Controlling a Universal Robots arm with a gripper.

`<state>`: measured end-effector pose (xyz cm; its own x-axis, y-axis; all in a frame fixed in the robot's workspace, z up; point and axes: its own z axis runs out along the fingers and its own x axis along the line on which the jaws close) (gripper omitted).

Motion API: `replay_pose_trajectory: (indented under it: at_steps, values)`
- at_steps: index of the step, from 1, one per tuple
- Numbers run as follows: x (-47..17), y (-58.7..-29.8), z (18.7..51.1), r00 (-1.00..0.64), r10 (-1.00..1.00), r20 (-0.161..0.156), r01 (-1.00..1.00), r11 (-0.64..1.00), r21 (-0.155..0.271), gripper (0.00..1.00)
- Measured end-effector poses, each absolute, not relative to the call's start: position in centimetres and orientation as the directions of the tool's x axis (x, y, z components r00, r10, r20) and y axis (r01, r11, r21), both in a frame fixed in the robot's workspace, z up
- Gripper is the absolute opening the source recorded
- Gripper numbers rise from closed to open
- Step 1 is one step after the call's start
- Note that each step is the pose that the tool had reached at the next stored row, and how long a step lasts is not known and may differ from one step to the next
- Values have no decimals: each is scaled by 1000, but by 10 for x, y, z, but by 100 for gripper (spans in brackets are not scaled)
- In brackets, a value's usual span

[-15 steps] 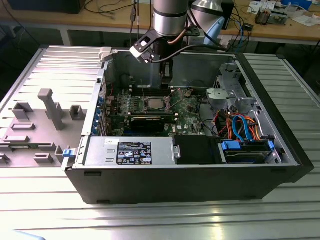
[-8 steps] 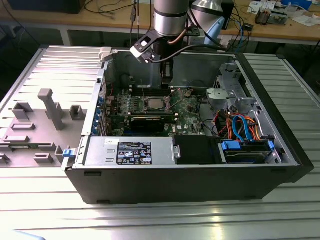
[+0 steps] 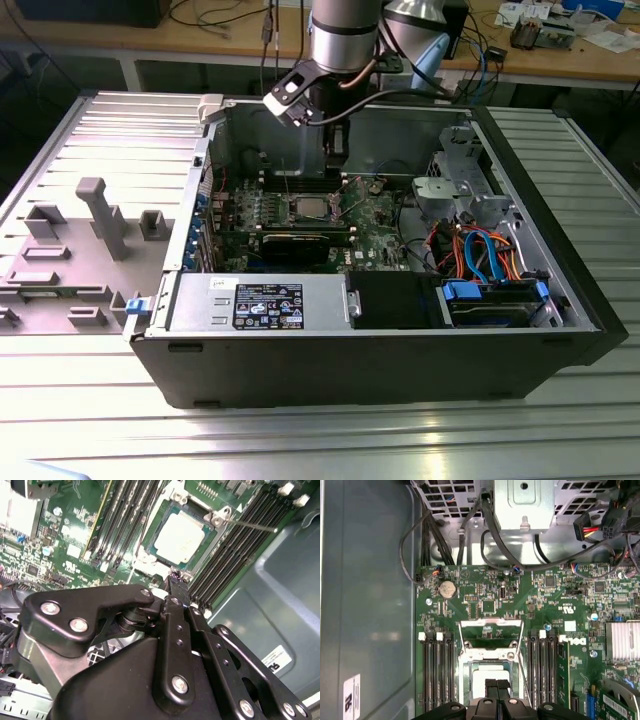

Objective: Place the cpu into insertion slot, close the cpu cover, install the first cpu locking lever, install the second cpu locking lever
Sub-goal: 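Close the cpu cover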

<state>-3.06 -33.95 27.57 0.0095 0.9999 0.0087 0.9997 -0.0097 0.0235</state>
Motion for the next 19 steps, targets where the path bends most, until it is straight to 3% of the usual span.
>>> replay_pose_trajectory:
  at_steps: [19]
  values:
    - [19, -339, 271, -59, 998, 7, 998, 59, 20, 11]
